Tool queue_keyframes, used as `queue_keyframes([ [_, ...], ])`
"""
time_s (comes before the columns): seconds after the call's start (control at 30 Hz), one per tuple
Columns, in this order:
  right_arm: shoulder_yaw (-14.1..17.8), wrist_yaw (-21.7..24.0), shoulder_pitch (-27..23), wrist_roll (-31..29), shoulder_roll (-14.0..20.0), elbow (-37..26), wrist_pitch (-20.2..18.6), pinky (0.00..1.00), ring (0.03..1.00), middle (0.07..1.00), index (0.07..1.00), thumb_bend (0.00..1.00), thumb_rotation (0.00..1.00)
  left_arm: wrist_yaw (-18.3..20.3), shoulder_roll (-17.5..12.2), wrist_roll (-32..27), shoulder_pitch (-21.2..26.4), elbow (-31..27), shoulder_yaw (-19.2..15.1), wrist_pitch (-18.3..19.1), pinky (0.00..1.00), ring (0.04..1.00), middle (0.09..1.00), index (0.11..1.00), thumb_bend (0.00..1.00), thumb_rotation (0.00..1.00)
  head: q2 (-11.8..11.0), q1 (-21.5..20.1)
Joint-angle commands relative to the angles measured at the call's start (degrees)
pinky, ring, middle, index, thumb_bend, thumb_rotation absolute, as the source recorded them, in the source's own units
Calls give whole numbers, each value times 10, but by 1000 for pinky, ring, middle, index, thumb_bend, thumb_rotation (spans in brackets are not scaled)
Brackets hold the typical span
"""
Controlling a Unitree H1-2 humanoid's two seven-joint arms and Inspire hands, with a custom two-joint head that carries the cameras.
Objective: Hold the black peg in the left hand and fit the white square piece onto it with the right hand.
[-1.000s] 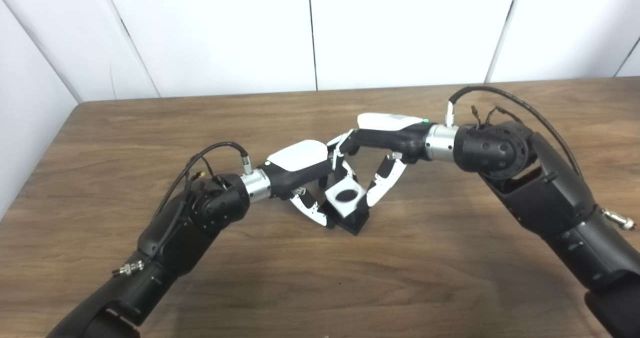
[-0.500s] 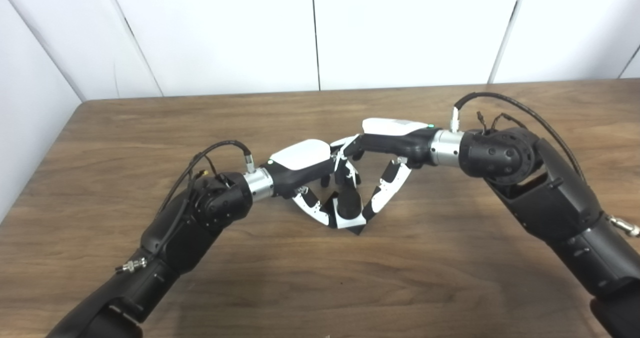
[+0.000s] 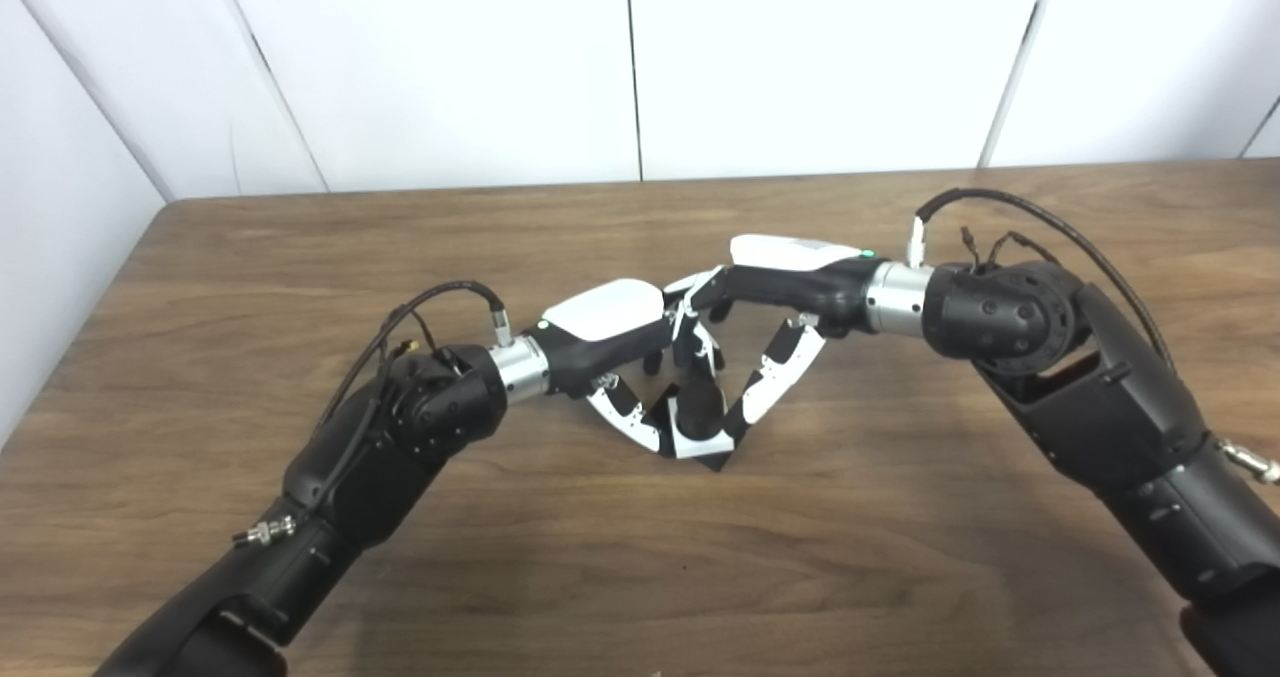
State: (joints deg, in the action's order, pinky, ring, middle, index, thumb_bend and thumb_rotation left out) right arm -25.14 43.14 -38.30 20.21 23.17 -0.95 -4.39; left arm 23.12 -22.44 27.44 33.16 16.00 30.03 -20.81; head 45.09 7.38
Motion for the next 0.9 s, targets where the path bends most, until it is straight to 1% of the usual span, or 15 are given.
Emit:
queue_keyframes([
  [0.0,21,-15,-19,-15,9,0,20,687,841,858,774,825,269,33,0,10,-8,0,15,3,606,738,763,491,520,79,0,0],
  [0.1,42,-27,-14,-26,9,6,29,668,810,838,750,817,259,29,1,5,-10,4,13,-6,599,735,756,490,520,78,1,0],
  [0.2,63,-42,-4,-30,8,2,28,705,817,826,738,797,275,32,-1,2,-13,0,11,-2,604,740,756,489,520,77,1,-2],
  [0.37,101,-69,16,-51,7,6,43,744,823,820,731,767,298,30,-3,3,-16,0,9,-5,597,735,753,489,520,77,1,-4],
  [0.5,121,-76,21,-63,10,10,42,754,830,825,733,763,322,31,-4,2,-18,-2,8,-5,594,732,751,489,521,77,3,-5],
  [0.57,136,-79,25,-78,7,8,26,730,819,820,727,786,312,34,-5,2,-19,-5,7,0,599,736,754,490,520,78,3,-6],
  [0.63,158,-89,32,-104,-1,6,8,729,806,810,718,811,286,34,-5,1,-20,-6,6,1,603,737,755,490,520,78,3,-9],
  [0.7,183,-105,45,-129,-11,0,-7,675,775,791,717,824,255,34,-5,1,-21,-7,6,1,601,736,754,490,520,78,3,-11],
  [0.8,215,-146,72,-150,-39,-9,-20,620,752,792,713,795,248,33,-5,0,-23,-7,5,-1,600,734,756,490,521,77,3,-13],
  [0.87,231,-187,98,-149,-66,-19,-22,588,713,776,697,769,254,31,-5,2,-25,-7,4,-1,599,733,754,489,520,77,3,-15],
])
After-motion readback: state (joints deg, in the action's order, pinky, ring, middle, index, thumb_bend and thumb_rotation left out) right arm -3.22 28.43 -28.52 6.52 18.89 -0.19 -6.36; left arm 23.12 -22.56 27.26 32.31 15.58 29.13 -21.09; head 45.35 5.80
